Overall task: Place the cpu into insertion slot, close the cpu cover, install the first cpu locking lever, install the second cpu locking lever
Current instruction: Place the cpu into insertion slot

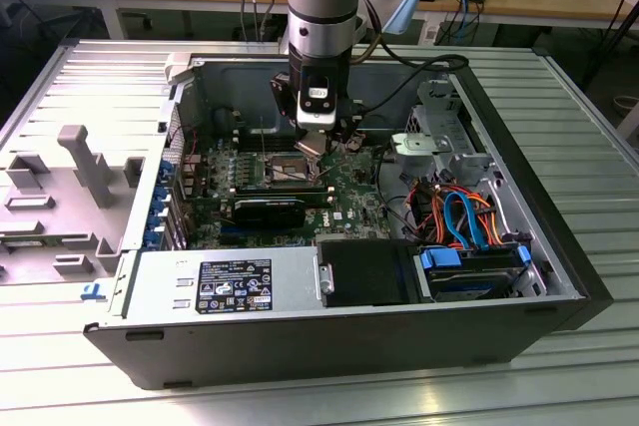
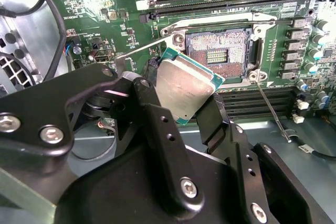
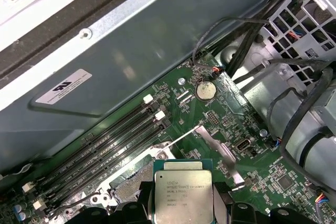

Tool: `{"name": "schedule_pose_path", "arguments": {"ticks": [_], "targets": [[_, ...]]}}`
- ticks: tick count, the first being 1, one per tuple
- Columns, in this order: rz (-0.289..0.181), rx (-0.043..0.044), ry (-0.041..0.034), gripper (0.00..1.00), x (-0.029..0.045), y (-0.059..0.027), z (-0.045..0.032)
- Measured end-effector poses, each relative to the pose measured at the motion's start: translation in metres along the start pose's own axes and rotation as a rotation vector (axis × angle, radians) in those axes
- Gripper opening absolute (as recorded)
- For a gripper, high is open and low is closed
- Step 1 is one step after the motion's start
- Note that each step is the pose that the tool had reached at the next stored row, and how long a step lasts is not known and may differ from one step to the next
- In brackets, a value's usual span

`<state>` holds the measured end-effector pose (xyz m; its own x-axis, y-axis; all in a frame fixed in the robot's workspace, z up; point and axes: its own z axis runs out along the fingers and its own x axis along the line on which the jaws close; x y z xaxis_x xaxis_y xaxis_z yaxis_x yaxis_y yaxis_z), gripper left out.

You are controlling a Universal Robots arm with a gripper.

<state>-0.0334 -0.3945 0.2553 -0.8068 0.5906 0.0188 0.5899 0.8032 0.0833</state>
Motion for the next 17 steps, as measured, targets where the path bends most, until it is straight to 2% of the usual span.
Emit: {"name": "schedule_pose_path", "arguments": {"ticks": [4,17], "targets": [[0.020,-0.0004,-0.0017,0.54,0.0000,0.0000,0.0005],[0.032,-0.0006,-0.0027,0.54,0.0000,-0.0001,0.0008]]}}
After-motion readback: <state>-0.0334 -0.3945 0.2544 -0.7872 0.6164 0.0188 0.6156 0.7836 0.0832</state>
